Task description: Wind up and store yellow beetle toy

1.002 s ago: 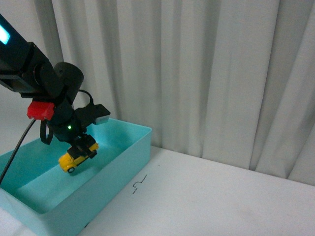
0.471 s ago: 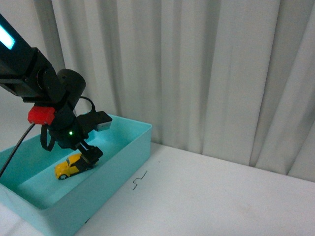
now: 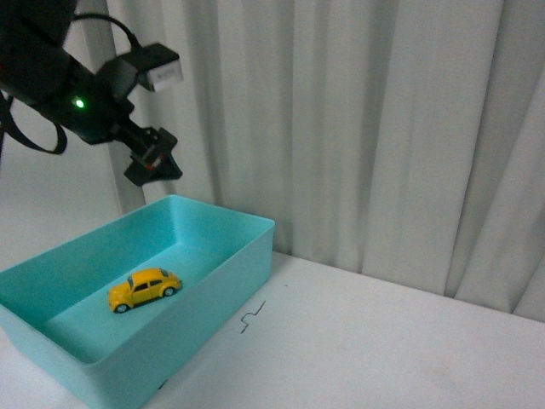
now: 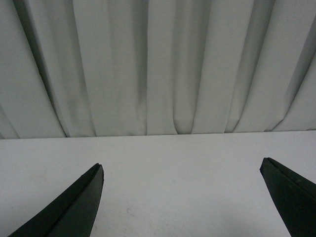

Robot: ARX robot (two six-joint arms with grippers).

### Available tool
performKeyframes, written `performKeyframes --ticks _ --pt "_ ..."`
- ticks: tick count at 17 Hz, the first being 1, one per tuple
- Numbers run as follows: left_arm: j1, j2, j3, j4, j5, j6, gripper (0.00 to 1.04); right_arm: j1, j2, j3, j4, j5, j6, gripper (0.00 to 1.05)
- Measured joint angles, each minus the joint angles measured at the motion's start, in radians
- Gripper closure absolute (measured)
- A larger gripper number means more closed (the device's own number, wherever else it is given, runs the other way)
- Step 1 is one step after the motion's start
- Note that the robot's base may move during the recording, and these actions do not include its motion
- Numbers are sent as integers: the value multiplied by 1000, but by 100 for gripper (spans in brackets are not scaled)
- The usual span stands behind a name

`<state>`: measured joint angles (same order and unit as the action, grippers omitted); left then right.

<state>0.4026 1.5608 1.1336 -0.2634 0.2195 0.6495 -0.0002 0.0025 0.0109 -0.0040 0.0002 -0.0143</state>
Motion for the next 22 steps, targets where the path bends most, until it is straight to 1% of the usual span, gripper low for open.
performKeyframes --ticks 1,2,3,4,5,6,7,8,10,12,17,18,19,20,22 --pt "15 -92 -37 -7 36 -8 7 0 0 0 0 0 0 7" --pt "29 -172 -90 86 91 -47 9 0 0 0 0 0 0 7" --pt "21 -301 -247 395 152 -198 21 0 0 0 1 2 0 7" --pt "-19 -435 -389 543 147 -342 32 0 0 0 0 0 0 7" --pt "-66 -551 -504 630 121 -462 43 0 0 0 0 0 0 7" --pt "-110 -645 -599 684 95 -548 55 0 0 0 0 0 0 7" --pt "-136 -698 -674 706 56 -591 68 0 0 0 0 0 0 7" --pt "-158 -723 -735 711 23 -613 79 0 0 0 0 0 0 7" --pt "-213 -786 -845 724 -26 -635 104 0 0 0 1 1 0 7" --pt "-259 -872 -909 737 -68 -643 103 0 0 0 0 1 0 7" --pt "-314 -975 -999 706 -131 -643 103 0 0 0 0 0 0 7" --pt "-366 -1001 -1011 697 -192 -643 103 0 0 0 0 0 0 7" --pt "-399 -1020 -1019 690 -209 -644 103 0 0 0 0 0 0 7" --pt "-410 -1038 -1029 681 -204 -643 103 0 0 0 0 0 0 7" --pt "-404 -1073 -1049 660 -221 -644 103 0 0 0 0 0 0 7"
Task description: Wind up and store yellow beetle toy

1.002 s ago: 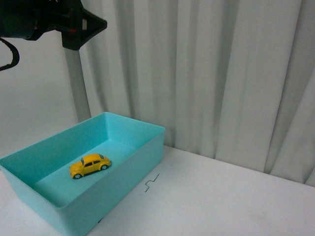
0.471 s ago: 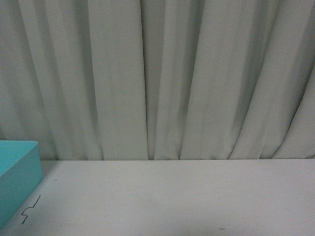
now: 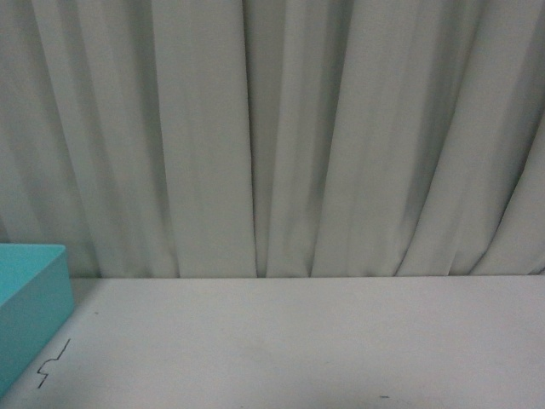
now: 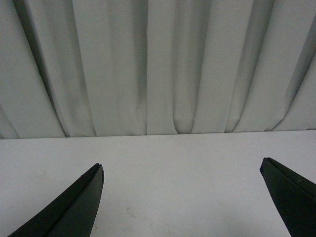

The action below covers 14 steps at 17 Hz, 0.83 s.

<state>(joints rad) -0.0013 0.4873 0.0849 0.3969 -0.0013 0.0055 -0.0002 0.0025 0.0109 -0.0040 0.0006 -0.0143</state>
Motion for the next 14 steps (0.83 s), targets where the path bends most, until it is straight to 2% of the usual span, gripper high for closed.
performKeyframes --ticks 7,14 --pt "2 -156 -59 -73 1 0 103 0 0 0 0 0 0 7" --pt "2 -305 -75 -215 1 0 103 0 0 0 0 0 0 7"
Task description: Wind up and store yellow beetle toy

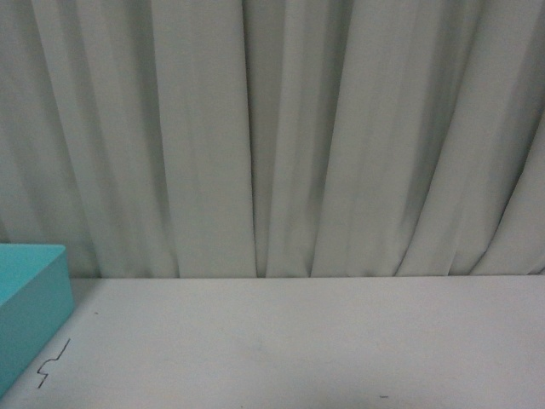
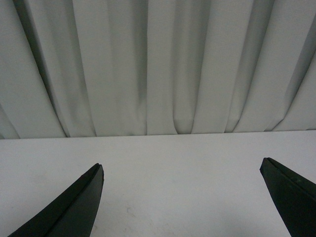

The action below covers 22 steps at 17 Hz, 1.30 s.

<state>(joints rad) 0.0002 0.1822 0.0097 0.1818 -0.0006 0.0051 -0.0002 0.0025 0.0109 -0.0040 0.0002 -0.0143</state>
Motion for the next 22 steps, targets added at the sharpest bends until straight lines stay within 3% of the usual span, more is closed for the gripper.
performKeyframes --ticks 1,3,12,20,21,22 --pt "0 -14 0 -14 0 0 103 0 0 0 0 0 0 7" --pt "0 -153 1 -194 0 0 103 0 0 0 0 1 0 7" --pt "0 -180 1 -187 0 -1 103 0 0 0 0 0 0 7" --pt "0 -180 1 -187 0 -2 13 0 0 0 0 0 0 7" --pt "0 -180 1 -187 0 -2 5 0 0 0 0 0 0 7" --pt "0 -180 1 -187 0 -2 7 0 0 0 0 0 0 7"
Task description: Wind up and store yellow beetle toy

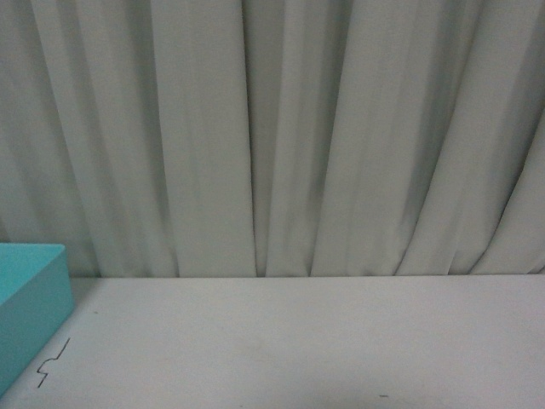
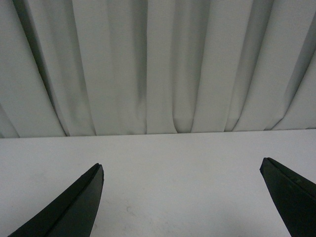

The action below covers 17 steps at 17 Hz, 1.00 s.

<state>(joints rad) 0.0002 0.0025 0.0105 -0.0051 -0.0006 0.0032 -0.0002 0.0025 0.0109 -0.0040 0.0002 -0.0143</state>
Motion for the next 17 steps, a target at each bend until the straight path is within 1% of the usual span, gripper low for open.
performKeyframes --ticks 17 --pt "0 -1 0 2 0 0 7 0 0 0 2 0 0 7"
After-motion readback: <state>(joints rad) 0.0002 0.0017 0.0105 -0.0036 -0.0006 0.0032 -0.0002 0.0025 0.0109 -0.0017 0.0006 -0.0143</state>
